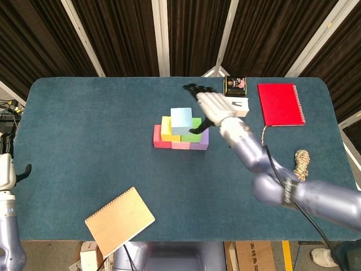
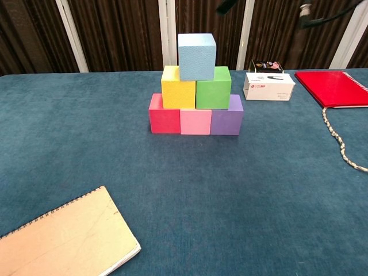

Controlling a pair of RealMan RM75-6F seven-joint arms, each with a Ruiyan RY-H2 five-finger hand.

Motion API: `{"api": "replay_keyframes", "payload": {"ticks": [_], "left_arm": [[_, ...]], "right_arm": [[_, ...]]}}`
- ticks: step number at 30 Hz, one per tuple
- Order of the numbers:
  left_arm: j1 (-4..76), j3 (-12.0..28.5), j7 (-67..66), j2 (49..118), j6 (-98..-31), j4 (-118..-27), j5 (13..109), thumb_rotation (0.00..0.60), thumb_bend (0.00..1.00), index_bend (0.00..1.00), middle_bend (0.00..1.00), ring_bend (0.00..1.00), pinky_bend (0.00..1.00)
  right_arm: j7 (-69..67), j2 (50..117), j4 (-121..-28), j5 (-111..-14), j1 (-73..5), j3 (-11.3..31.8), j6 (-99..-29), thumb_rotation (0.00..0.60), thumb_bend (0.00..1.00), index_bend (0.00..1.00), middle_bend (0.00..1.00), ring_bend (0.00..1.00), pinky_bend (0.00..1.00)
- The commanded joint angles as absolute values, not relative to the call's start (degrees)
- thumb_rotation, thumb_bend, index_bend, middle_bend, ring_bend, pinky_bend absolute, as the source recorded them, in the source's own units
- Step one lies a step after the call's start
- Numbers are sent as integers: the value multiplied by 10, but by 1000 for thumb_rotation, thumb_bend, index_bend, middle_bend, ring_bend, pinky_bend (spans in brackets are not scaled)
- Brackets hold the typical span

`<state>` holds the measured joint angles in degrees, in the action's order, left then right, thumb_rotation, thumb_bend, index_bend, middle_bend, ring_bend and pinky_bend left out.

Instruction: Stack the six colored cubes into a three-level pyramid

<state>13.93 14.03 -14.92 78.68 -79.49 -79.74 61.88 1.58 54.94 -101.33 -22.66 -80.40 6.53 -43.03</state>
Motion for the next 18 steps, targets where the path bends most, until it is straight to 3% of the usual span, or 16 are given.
{"api": "replay_keyframes", "payload": {"ticks": [1,7,14,18], "left_arm": [[137,133,-137,778,-789,-806,631,600,351,61,0,0,0],[130,126,-123,762,-791,-831,646,600,351,61,0,0,0],[122,121,-115,749,-801,-853,658,600,351,65,0,0,0],[121,118,-114,745,-797,-859,658,600,351,65,0,0,0]], "right_arm": [[-41,452,-1172,-398,-641,75,-608,600,186,0,0,0,0],[-79,418,-1203,-536,-498,26,-703,600,186,0,0,0,0],[-68,472,-1175,-657,-354,-24,-839,600,185,0,0,0,0],[-53,505,-1153,-693,-307,-37,-883,600,185,0,0,0,0]]}}
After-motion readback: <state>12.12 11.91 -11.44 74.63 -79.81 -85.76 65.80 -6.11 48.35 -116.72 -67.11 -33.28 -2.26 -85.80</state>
